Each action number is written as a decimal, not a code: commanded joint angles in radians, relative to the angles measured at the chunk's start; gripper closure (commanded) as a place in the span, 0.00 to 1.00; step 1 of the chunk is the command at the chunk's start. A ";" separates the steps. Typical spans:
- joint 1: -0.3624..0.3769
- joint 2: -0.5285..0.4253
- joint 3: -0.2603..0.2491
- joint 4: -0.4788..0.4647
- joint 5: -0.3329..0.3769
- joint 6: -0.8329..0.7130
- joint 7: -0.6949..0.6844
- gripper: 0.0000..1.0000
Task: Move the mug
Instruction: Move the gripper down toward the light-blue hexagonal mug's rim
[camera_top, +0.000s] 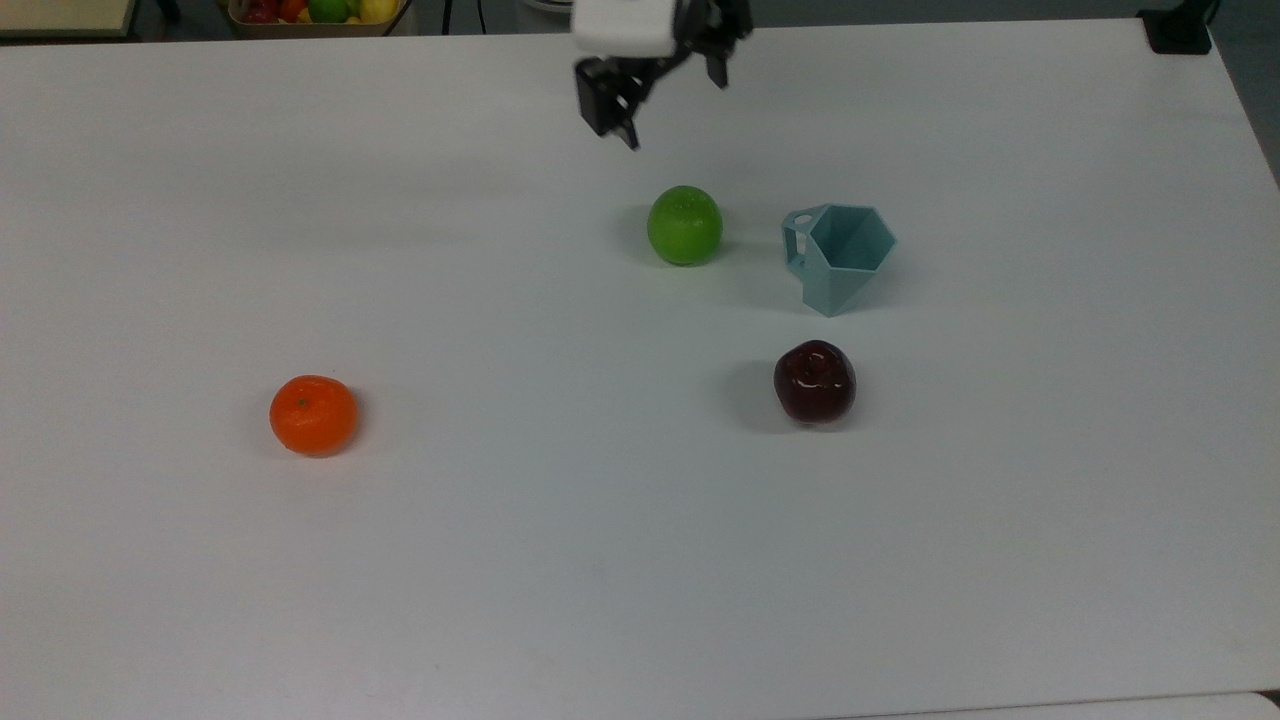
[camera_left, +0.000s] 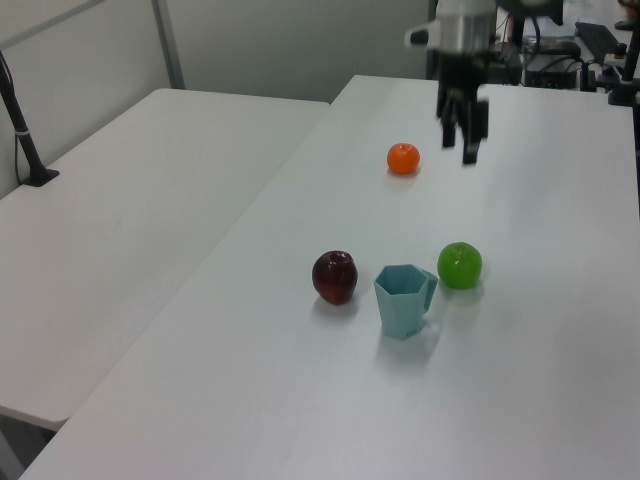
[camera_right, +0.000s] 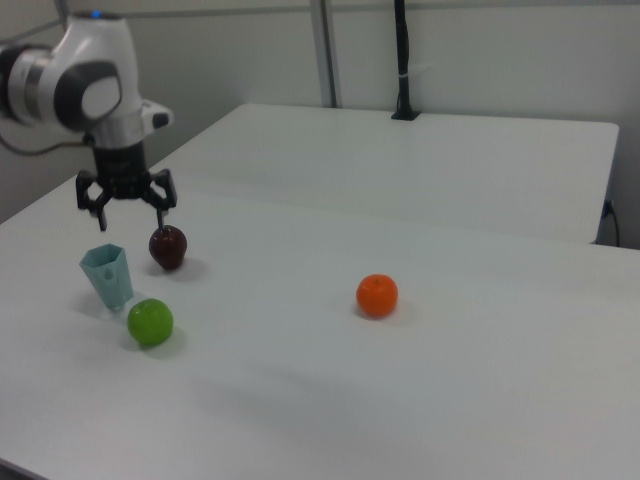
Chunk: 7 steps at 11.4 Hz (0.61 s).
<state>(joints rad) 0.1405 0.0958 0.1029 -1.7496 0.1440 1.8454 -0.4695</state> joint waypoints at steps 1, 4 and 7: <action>0.042 -0.036 0.058 -0.218 -0.047 0.280 -0.011 0.00; 0.085 0.008 0.087 -0.217 -0.085 0.281 0.021 0.05; 0.128 0.065 0.089 -0.196 -0.151 0.287 0.054 0.12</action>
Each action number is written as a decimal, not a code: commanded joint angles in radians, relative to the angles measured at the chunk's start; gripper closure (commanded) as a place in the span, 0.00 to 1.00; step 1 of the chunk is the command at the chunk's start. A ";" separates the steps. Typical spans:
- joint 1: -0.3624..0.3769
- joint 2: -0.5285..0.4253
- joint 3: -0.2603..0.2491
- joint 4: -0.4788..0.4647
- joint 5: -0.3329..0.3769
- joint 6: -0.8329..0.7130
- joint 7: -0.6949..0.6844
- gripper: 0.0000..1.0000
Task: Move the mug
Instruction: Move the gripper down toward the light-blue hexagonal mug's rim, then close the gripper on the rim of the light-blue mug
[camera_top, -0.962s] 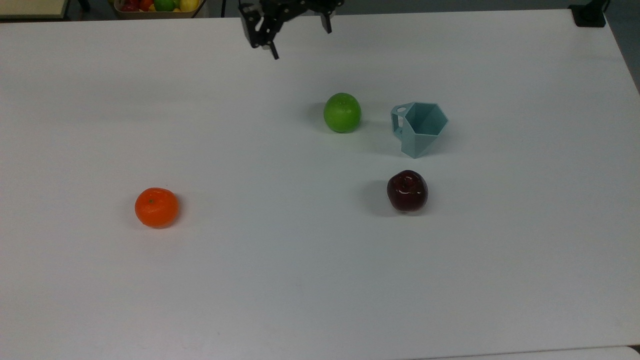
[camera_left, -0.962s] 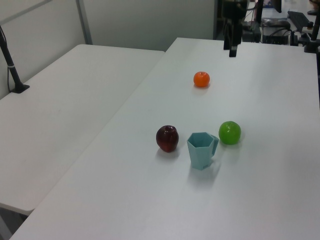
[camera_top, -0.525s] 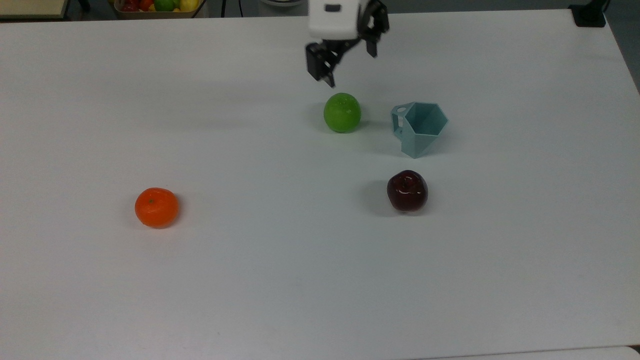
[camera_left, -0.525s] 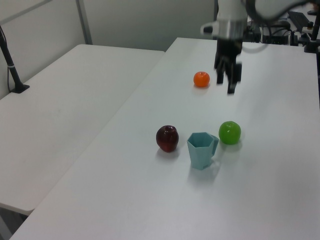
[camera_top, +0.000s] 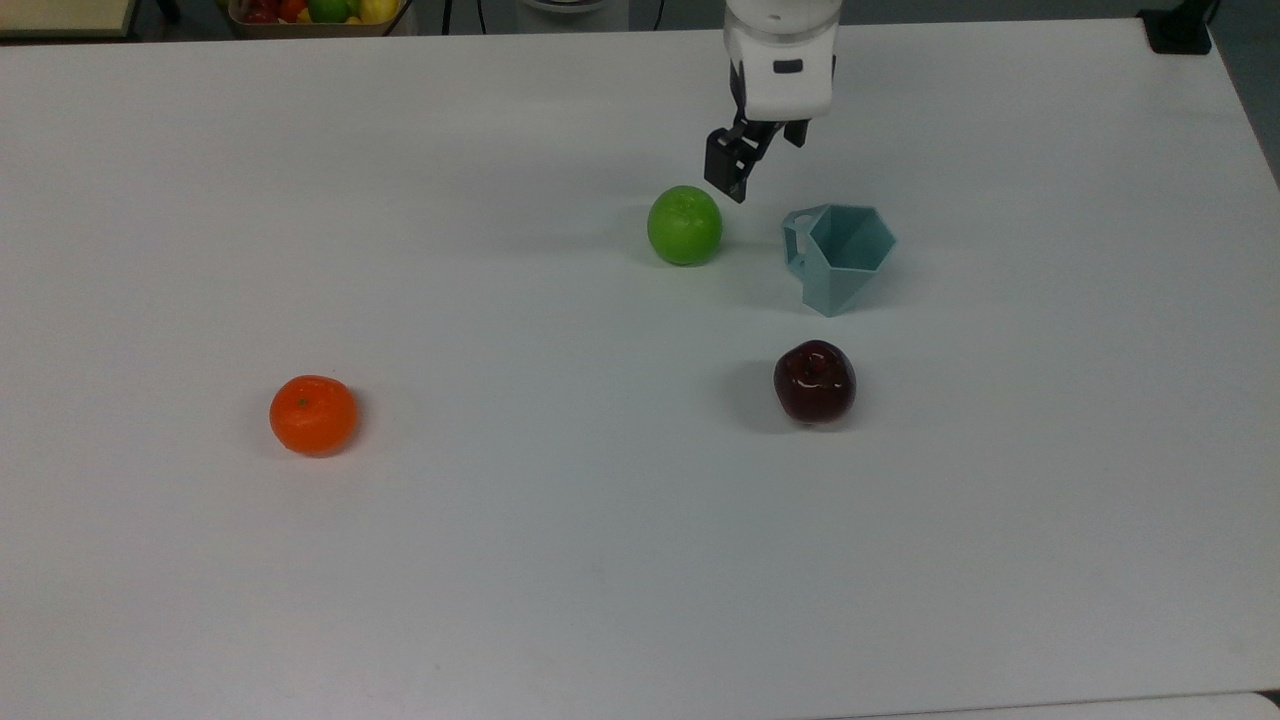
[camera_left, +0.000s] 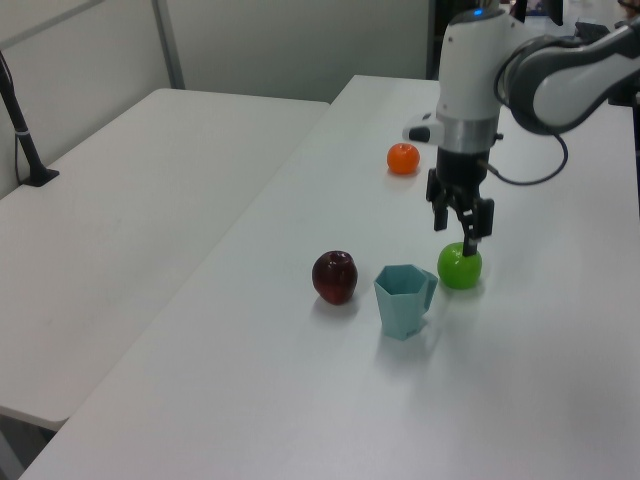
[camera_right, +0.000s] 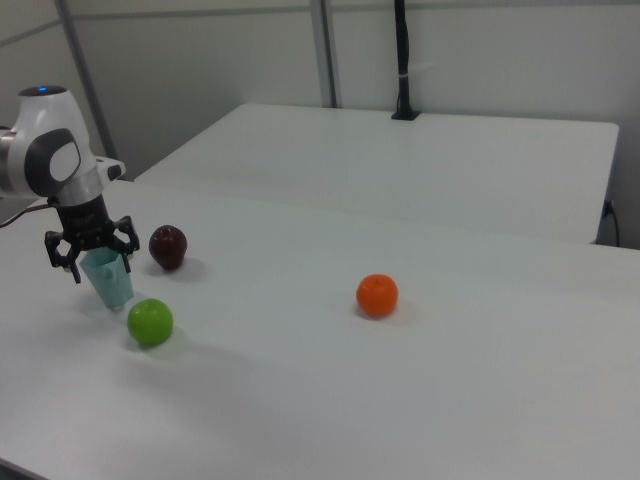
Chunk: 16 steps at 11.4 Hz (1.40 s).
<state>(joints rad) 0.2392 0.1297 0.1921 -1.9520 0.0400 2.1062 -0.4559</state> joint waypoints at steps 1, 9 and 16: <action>0.032 0.051 0.000 0.018 -0.063 0.026 0.046 0.15; 0.060 0.143 -0.005 0.097 -0.161 0.031 0.059 0.44; 0.068 0.196 -0.005 0.113 -0.223 0.052 0.077 0.63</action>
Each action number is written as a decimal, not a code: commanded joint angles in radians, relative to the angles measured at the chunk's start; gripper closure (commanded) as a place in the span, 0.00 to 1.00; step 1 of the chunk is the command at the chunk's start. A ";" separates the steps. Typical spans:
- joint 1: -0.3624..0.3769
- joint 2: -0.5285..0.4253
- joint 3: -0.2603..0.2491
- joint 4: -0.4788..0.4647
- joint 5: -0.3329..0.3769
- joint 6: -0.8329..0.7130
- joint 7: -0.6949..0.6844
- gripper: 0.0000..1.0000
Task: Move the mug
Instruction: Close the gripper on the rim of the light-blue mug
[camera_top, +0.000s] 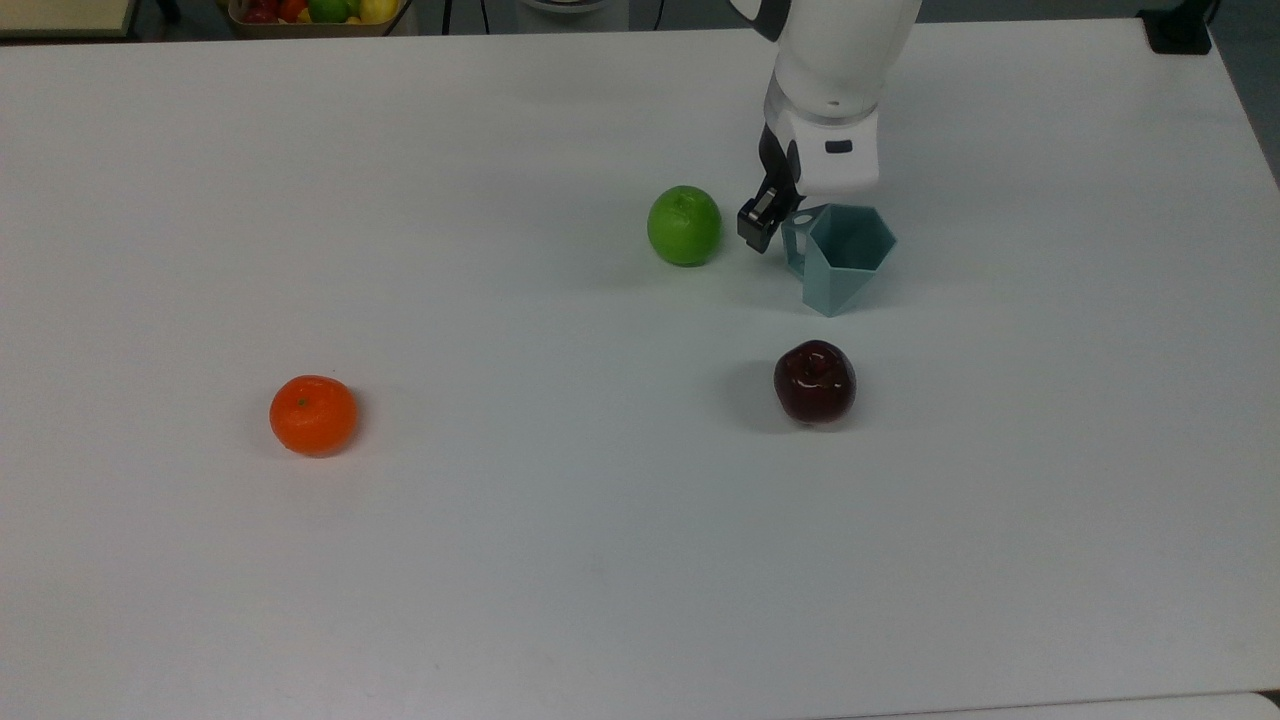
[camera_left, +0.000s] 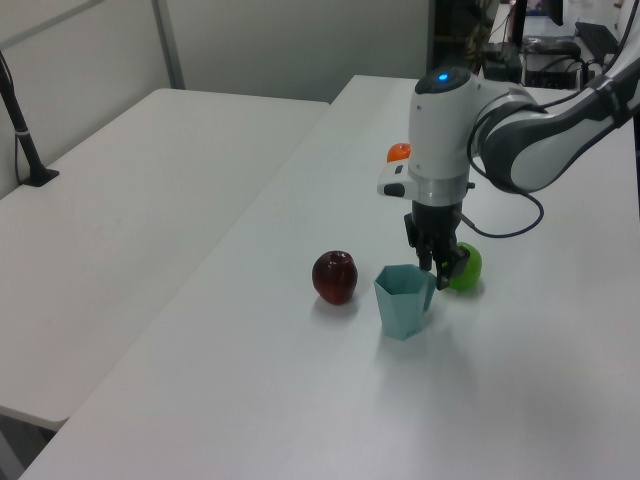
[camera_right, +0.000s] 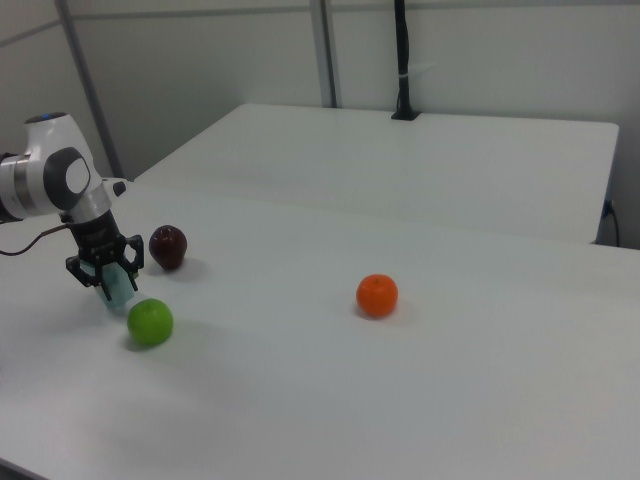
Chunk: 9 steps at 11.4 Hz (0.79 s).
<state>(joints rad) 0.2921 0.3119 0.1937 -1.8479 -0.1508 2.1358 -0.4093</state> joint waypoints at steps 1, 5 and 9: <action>0.025 0.015 -0.007 0.009 -0.030 0.022 0.030 0.67; 0.032 0.016 -0.007 0.009 -0.038 0.022 0.043 0.78; 0.032 0.015 -0.007 0.009 -0.036 0.021 0.044 0.82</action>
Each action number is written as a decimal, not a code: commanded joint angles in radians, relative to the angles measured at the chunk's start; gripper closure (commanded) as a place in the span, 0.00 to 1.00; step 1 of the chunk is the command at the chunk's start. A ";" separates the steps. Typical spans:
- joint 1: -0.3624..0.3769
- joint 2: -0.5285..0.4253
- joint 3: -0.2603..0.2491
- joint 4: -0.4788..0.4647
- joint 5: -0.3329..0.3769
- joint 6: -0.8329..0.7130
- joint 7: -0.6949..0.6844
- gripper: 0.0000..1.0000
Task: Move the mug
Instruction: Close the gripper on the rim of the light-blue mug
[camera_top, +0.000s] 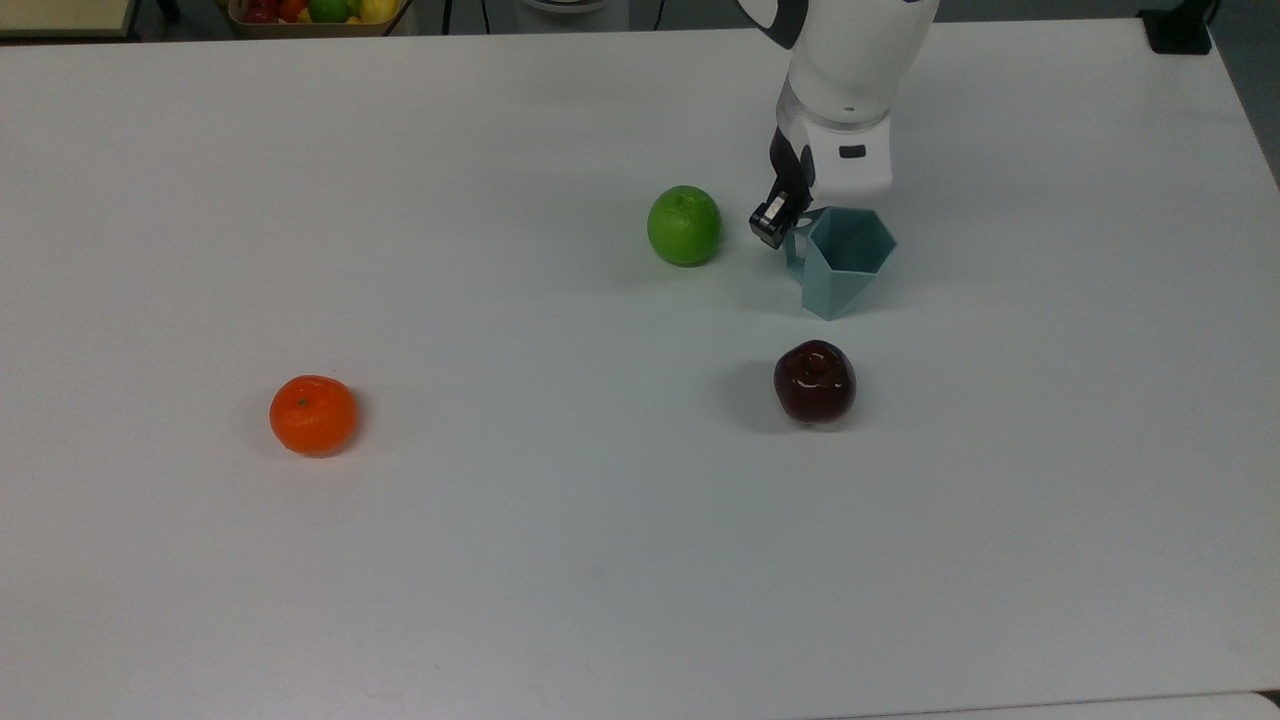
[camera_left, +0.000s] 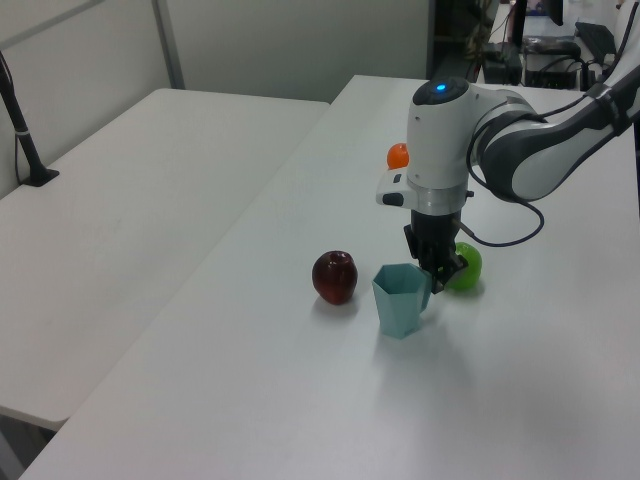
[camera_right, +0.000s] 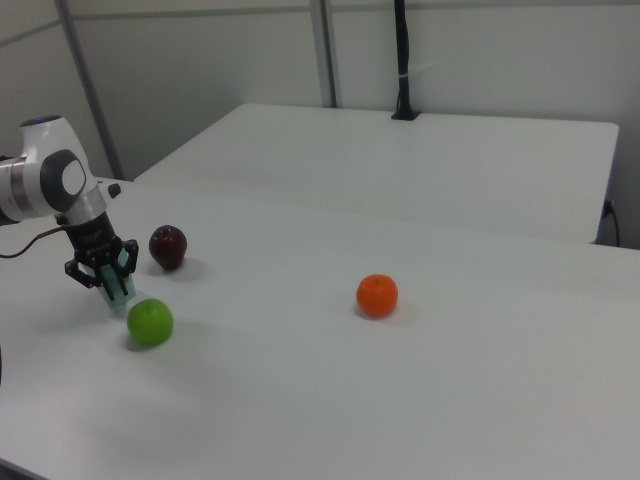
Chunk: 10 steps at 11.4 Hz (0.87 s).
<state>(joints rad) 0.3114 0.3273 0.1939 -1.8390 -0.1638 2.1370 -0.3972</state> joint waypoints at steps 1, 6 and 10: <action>0.012 -0.001 -0.007 0.000 -0.023 0.018 0.034 0.84; 0.006 -0.030 -0.007 0.000 -0.017 0.009 0.052 0.86; -0.003 -0.077 -0.010 -0.002 -0.005 -0.003 0.054 0.87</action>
<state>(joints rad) 0.3066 0.3133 0.1936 -1.8227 -0.1638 2.1369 -0.3649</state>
